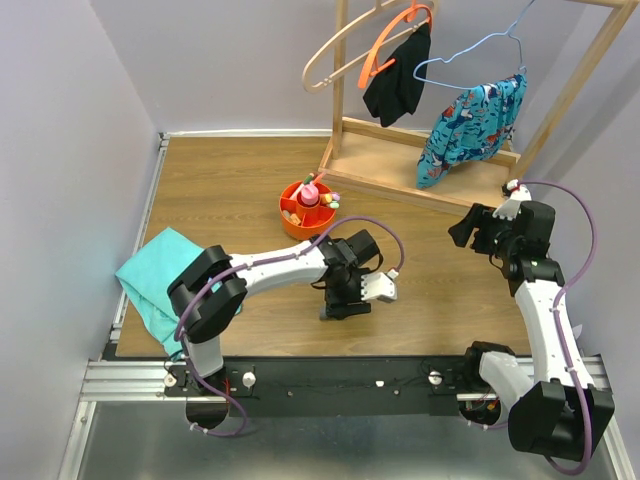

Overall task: Sort the stationery into containers
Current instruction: Pick up the stationery from the center of the board.

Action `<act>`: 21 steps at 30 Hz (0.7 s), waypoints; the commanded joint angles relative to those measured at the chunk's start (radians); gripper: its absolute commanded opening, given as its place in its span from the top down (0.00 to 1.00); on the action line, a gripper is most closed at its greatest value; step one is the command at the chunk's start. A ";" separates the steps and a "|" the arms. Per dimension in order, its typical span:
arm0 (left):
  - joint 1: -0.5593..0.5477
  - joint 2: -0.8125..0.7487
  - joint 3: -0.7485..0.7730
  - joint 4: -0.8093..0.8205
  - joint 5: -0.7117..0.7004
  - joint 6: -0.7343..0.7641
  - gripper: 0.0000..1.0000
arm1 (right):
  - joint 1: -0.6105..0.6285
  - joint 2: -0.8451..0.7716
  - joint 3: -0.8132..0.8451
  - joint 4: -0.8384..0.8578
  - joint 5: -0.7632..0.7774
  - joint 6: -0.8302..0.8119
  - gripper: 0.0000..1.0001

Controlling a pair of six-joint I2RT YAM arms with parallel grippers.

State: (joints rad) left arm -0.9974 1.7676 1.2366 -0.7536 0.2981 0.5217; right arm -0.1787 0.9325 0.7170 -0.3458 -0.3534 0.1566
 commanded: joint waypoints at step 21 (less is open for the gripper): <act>-0.029 0.036 -0.082 0.128 -0.025 -0.094 0.58 | -0.005 -0.021 -0.033 0.005 -0.024 0.046 0.22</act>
State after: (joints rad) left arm -1.0206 1.7954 1.1481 -0.6403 0.2680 0.4412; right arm -0.1787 0.9157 0.7002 -0.3450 -0.3611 0.1848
